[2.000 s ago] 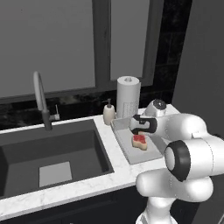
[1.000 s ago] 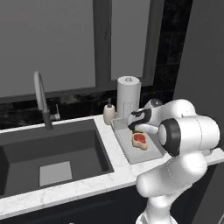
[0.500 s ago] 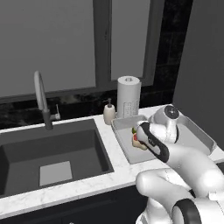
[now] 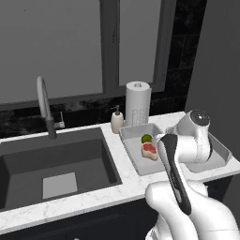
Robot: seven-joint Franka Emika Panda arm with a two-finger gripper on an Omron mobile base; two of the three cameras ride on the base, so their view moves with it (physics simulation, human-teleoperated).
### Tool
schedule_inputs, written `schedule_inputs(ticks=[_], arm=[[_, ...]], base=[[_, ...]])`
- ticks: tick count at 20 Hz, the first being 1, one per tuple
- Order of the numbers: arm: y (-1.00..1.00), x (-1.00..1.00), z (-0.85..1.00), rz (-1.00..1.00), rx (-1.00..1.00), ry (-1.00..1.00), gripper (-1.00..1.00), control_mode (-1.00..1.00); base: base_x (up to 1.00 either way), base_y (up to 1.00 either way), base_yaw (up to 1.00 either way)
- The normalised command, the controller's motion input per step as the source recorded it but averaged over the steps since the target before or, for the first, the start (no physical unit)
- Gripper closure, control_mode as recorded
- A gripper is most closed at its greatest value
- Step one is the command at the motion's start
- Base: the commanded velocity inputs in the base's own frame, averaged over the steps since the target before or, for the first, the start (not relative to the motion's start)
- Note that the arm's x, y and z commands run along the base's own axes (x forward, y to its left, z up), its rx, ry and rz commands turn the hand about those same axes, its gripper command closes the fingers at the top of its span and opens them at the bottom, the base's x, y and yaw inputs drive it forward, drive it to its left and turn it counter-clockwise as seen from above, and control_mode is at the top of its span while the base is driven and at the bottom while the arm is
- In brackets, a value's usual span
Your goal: Place one lime and one steak in each tupperware on the nearby counter, to pack two identical lunches.
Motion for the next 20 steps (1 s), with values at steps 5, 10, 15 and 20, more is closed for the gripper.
schedule_inputs(ticks=[5,10,15,20], arm=[[0.11,-0.92,0.19,0.02,-0.01,0.17,-1.0,-1.0],[0.29,-0.79,0.01,0.06,-0.07,0.05,-1.0,-1.0],[0.42,-0.71,-0.19,0.09,-0.14,0.0,-1.0,-1.0],[0.0,0.0,0.0,0.0,0.0,0.0,-1.0,1.0]], base=[[0.0,0.0,0.0],[0.0,0.0,0.0],[0.0,0.0,0.0],[-0.99,0.19,0.06]])
